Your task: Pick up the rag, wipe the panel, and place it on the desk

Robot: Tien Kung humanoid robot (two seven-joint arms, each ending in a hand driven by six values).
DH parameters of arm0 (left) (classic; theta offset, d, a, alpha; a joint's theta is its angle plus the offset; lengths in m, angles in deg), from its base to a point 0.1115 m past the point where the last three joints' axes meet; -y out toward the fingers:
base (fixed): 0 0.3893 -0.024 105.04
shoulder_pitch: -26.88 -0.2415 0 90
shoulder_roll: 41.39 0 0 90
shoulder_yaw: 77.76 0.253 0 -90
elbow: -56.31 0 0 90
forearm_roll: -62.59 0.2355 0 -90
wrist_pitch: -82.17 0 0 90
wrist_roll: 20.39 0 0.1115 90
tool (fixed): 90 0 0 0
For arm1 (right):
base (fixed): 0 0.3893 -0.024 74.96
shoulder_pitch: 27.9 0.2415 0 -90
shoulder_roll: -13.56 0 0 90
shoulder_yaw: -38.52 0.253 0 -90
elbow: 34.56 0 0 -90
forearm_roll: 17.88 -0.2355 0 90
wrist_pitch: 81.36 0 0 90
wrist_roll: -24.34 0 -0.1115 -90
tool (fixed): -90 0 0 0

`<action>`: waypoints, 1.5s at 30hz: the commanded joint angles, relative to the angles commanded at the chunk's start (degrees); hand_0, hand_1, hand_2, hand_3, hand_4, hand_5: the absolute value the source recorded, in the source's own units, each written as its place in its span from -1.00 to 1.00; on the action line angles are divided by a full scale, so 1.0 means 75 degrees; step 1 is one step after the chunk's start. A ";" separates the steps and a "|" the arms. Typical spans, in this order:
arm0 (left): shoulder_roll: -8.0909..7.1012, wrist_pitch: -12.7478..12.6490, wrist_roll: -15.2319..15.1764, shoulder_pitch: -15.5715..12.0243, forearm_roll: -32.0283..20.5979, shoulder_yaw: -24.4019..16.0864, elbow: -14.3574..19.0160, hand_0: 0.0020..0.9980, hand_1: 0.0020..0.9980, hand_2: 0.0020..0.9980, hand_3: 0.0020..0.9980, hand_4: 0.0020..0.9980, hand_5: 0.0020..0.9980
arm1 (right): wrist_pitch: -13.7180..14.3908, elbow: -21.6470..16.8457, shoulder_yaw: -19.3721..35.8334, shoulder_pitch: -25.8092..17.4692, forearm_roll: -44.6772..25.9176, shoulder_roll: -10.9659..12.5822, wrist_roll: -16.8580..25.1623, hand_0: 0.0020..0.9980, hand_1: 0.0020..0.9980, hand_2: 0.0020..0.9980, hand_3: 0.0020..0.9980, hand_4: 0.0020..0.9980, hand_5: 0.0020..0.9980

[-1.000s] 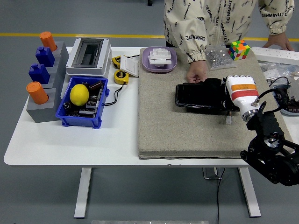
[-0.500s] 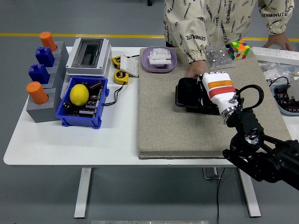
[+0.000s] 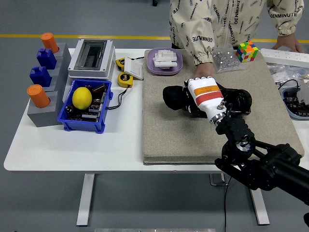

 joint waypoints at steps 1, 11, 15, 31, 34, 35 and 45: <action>-0.0001 0.0000 0.0000 0.0003 0.0002 -0.0001 0.0001 0.21 0.27 0.27 0.12 0.26 -0.11 | -0.0002 -0.0011 -0.0048 0.0012 -0.0007 -0.0020 0.0001 -0.44 -0.29 -0.26 -0.25 0.83 -0.83; -0.0002 -0.0001 -0.0002 0.0009 0.0024 -0.0039 0.0007 0.21 0.27 0.27 0.13 0.26 -0.11 | -0.0019 -0.0001 -0.0231 0.0030 -0.0029 -0.0052 0.0003 -0.44 -0.29 -0.25 -0.25 0.83 -0.83; -0.0004 -0.0001 -0.0002 0.0003 0.0023 -0.0027 0.0006 0.21 0.27 0.27 0.12 0.26 -0.11 | -0.0022 0.0104 -0.0172 -0.0002 -0.0030 0.0001 0.0009 -0.44 -0.29 -0.25 -0.25 0.83 -0.83; -0.0001 0.0001 -0.0005 -0.0042 0.0021 -0.0002 0.0016 0.21 0.27 0.27 0.12 0.26 -0.11 | -0.0047 0.0104 0.0052 -0.0231 0.0023 0.0437 0.0009 -0.44 -0.29 -0.25 -0.25 0.83 -0.83; 0.0002 0.0000 -0.0004 -0.0057 0.0018 -0.0004 0.0013 0.21 0.27 0.28 0.12 0.26 -0.11 | -0.0053 0.0099 0.0096 -0.0282 0.0027 0.0521 0.0012 -0.44 -0.29 -0.25 -0.25 0.83 -0.83; 0.0004 0.0000 -0.0004 -0.0063 0.0018 -0.0007 0.0012 0.21 0.27 0.28 0.12 0.26 -0.11 | -0.0056 0.0091 0.0116 -0.0305 0.0033 0.0550 0.0013 -0.44 -0.29 -0.25 -0.25 0.83 -0.83; 0.0019 0.0001 -0.0005 -0.0061 0.0035 -0.0060 0.0018 0.21 0.27 0.28 0.12 0.26 -0.11 | -0.0079 0.0051 0.0489 -0.0538 0.0102 0.1095 0.0019 -0.44 -0.29 -0.25 -0.25 0.83 -0.83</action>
